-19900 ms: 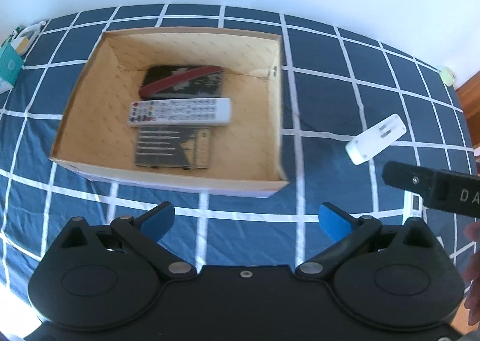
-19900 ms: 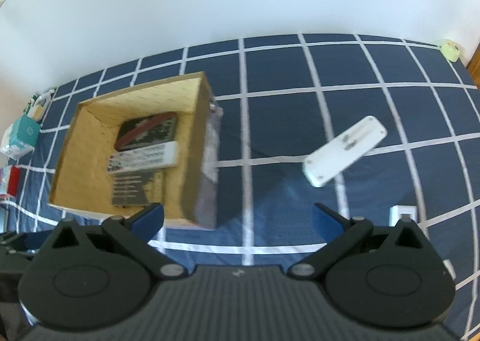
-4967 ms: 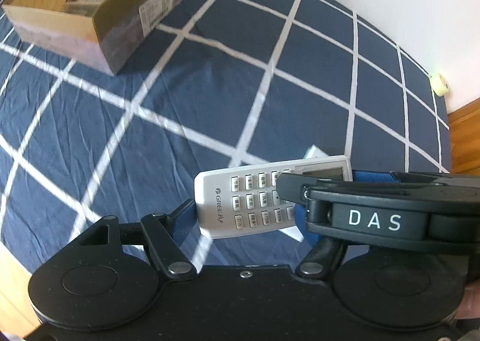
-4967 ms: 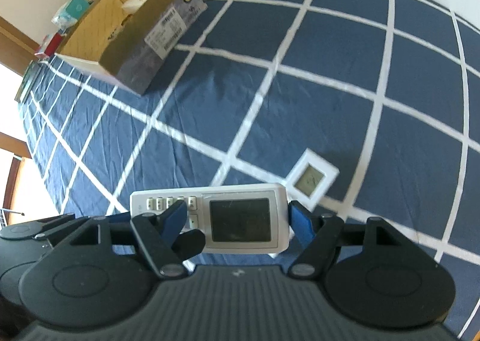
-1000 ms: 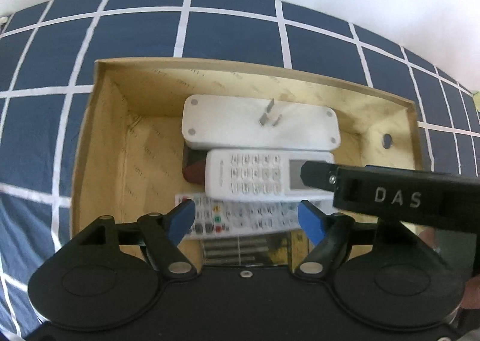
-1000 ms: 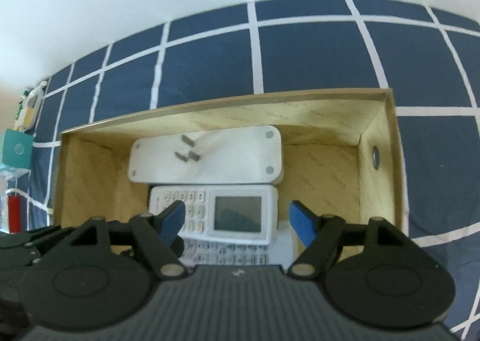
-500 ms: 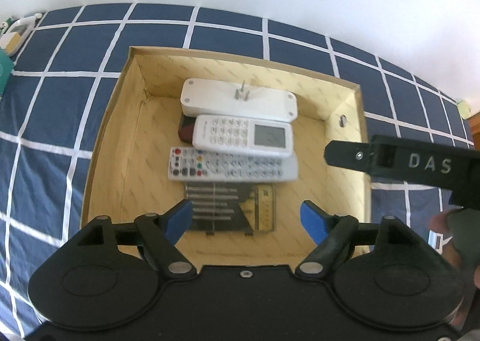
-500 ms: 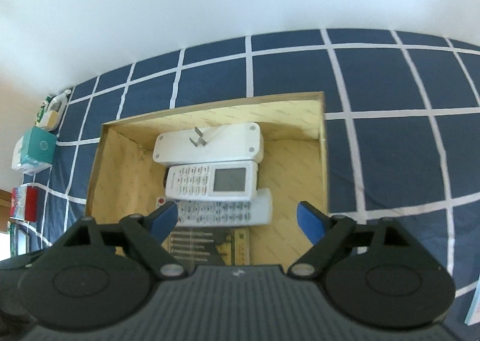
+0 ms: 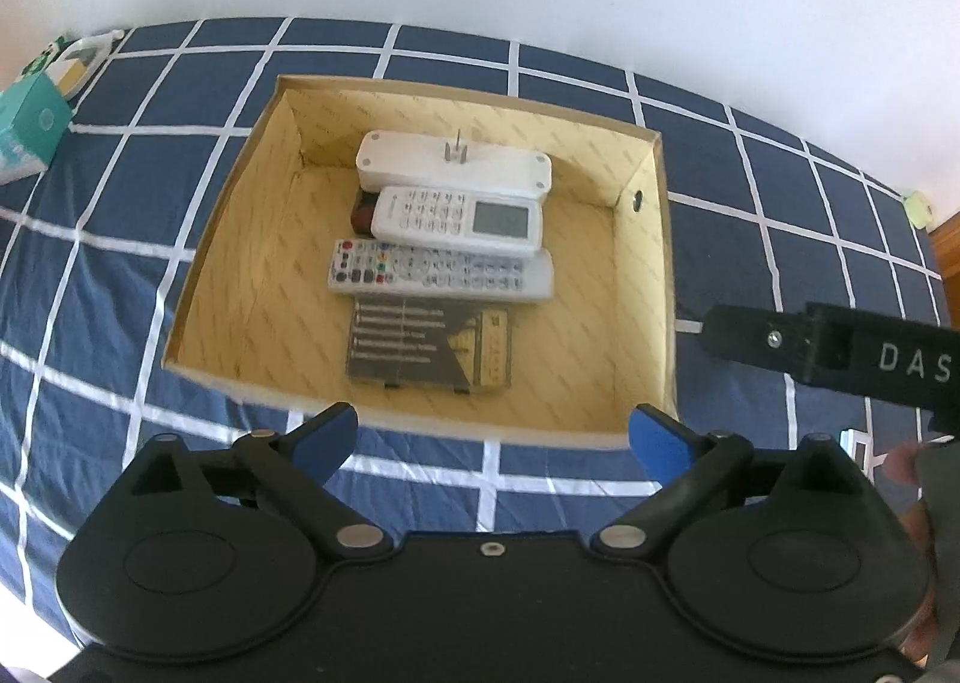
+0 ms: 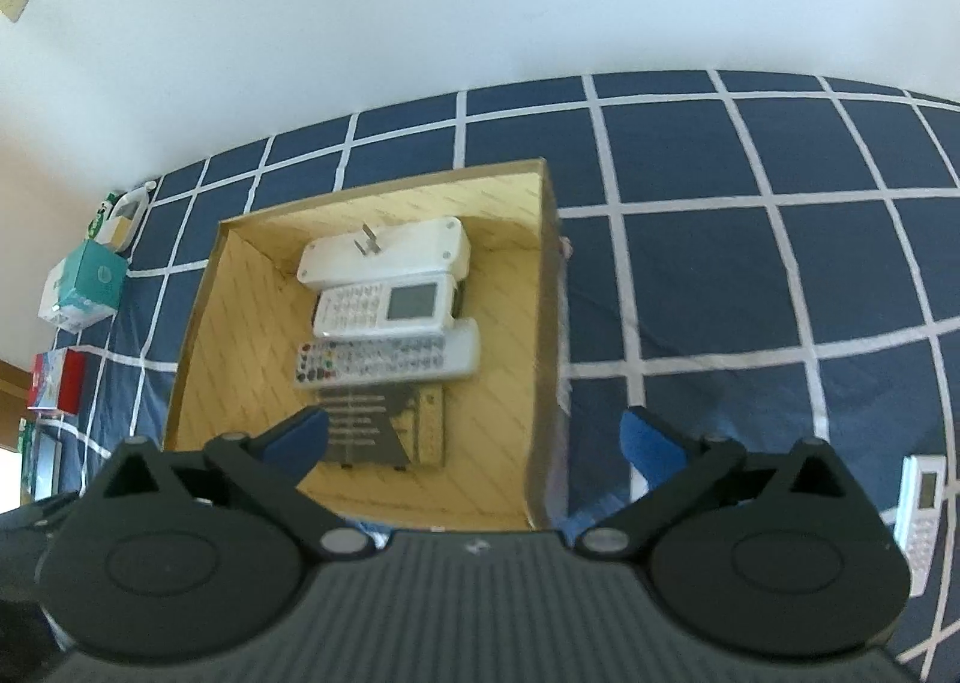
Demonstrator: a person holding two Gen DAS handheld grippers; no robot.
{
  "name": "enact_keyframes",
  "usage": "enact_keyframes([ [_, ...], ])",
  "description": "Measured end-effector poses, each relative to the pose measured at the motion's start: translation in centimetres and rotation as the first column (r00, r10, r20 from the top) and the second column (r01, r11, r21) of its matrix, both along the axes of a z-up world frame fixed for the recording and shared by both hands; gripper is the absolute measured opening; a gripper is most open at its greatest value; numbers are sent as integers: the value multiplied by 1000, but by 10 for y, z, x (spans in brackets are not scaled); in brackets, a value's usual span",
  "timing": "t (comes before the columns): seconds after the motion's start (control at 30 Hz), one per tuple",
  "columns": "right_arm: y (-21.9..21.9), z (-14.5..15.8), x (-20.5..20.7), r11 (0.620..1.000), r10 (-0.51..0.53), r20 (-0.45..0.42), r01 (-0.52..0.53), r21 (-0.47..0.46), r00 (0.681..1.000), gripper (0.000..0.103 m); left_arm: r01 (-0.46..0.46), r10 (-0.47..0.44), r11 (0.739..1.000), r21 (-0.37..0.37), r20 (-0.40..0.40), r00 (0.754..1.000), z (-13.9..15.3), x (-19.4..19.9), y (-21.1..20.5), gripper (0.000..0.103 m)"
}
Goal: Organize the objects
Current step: 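Move the right gripper toward the second white remote on the sheet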
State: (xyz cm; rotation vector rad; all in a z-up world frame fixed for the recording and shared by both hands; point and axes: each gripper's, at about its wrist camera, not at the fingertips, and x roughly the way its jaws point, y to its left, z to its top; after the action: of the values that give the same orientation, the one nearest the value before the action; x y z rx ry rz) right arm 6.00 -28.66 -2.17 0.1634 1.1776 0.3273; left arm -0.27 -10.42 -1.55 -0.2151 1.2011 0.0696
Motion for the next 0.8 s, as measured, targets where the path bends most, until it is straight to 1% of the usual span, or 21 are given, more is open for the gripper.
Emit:
enact_keyframes([
  [0.27,-40,0,-28,999,-33,-5,32,-18,999,103,11,-11,1000,-10,0,1000,0,-23,-30,98],
  [0.4,-66,0,-36,998,-56,-1,55,-25,998,103,45,-45,999,-6,3,999,-1,-29,-57,98],
  [0.53,-94,-3,-40,997,-76,-4,76,-30,997,103,59,-59,998,-4,-2,998,-5,-34,-85,98],
  [0.8,-160,-11,-43,997,-51,-17,50,-62,999,103,51,-51,999,-8,-18,999,-13,-39,-147,98],
])
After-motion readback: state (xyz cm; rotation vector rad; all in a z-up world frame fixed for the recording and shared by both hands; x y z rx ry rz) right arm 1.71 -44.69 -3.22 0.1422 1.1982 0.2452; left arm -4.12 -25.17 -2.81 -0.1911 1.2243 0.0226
